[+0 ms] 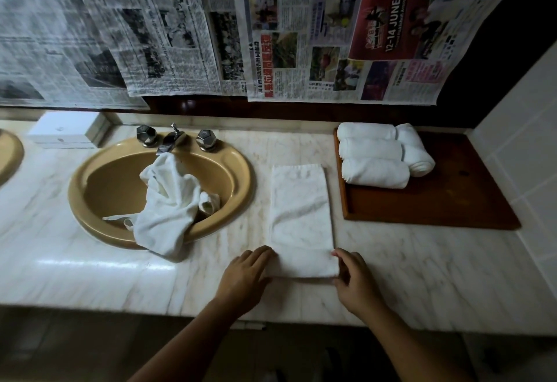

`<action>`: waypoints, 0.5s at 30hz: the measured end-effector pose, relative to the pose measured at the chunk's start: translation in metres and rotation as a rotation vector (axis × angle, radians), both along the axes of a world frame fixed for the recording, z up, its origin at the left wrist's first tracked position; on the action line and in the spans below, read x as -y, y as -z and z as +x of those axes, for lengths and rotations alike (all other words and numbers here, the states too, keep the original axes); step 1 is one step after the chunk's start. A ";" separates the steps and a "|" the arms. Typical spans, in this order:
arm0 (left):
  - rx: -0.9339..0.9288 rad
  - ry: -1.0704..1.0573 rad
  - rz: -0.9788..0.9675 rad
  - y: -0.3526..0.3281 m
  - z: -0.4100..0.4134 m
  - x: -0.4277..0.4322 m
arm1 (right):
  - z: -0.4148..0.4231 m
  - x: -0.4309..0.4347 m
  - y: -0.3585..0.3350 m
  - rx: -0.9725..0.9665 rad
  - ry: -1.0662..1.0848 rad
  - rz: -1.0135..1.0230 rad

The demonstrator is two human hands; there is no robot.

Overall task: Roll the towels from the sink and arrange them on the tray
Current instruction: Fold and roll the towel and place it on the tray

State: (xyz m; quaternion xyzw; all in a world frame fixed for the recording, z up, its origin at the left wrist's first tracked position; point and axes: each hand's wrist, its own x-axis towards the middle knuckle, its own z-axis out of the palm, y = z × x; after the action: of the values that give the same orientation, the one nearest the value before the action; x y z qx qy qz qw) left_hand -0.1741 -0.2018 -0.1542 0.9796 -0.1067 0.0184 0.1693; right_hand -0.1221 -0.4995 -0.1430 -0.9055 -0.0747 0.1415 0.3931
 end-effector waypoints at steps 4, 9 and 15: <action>-0.019 -0.007 -0.035 -0.001 0.007 0.003 | 0.003 -0.002 -0.001 -0.052 0.022 0.012; -0.096 -0.051 -0.159 0.000 0.000 0.009 | -0.001 0.002 0.000 -0.094 -0.036 -0.095; -0.247 -0.135 -0.411 0.000 -0.002 0.009 | 0.000 0.003 0.001 -0.108 0.038 -0.001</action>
State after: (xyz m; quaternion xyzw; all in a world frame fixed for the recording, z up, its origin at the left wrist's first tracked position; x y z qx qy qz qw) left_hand -0.1764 -0.2112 -0.1543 0.9243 -0.0135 -0.0688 0.3753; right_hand -0.1216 -0.5023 -0.1444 -0.8979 -0.0360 0.1828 0.3989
